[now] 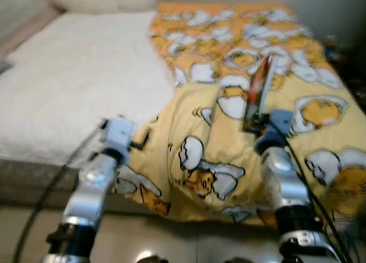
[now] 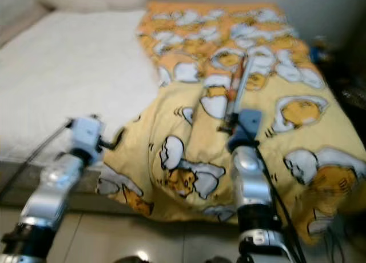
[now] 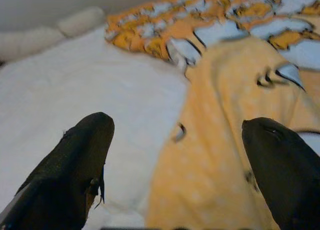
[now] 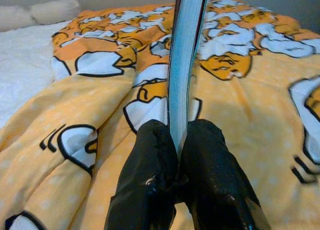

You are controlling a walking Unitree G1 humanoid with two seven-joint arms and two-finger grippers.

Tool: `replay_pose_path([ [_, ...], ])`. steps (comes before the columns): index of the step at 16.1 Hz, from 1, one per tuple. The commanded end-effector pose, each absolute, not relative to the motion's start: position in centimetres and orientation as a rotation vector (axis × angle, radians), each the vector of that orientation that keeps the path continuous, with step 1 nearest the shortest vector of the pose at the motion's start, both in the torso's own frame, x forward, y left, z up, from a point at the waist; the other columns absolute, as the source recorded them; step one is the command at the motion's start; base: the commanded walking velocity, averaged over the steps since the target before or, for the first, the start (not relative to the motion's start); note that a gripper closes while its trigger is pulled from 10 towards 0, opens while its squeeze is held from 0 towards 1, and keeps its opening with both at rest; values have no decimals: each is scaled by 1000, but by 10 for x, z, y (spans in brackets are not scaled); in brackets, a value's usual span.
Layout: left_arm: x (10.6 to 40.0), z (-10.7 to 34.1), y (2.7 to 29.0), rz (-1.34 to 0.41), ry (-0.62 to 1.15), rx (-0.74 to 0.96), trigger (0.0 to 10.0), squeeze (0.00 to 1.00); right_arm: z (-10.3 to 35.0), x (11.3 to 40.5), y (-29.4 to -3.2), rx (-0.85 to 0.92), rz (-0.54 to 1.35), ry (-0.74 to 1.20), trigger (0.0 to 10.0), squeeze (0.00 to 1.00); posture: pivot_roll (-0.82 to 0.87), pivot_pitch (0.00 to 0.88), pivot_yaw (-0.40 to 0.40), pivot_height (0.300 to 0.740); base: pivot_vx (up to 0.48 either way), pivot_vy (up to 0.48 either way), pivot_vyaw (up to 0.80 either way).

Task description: Clean up the room

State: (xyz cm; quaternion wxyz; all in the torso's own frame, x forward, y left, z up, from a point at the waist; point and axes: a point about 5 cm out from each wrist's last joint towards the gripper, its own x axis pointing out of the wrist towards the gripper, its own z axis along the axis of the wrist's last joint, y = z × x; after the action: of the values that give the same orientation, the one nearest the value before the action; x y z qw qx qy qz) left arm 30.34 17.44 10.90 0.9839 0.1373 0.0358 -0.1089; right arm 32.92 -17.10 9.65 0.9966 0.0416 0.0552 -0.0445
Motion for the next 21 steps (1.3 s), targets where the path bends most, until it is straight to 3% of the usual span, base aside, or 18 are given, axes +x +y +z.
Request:
replay_pose_path([
  [1, 305, 111, 163, -248, 59, 264, 10000, 220, 107, 333, -181, 80, -110, 65, 10000, 0, -49, 0, 44, 740, 0, 472, -800],
  [21, 313, 114, 163, -233, 40, 239, 10000, 224, 117, 341, -171, 76, -76, 32, 10000, 0, -47, 0, 35, 740, 0, 479, -40],
])
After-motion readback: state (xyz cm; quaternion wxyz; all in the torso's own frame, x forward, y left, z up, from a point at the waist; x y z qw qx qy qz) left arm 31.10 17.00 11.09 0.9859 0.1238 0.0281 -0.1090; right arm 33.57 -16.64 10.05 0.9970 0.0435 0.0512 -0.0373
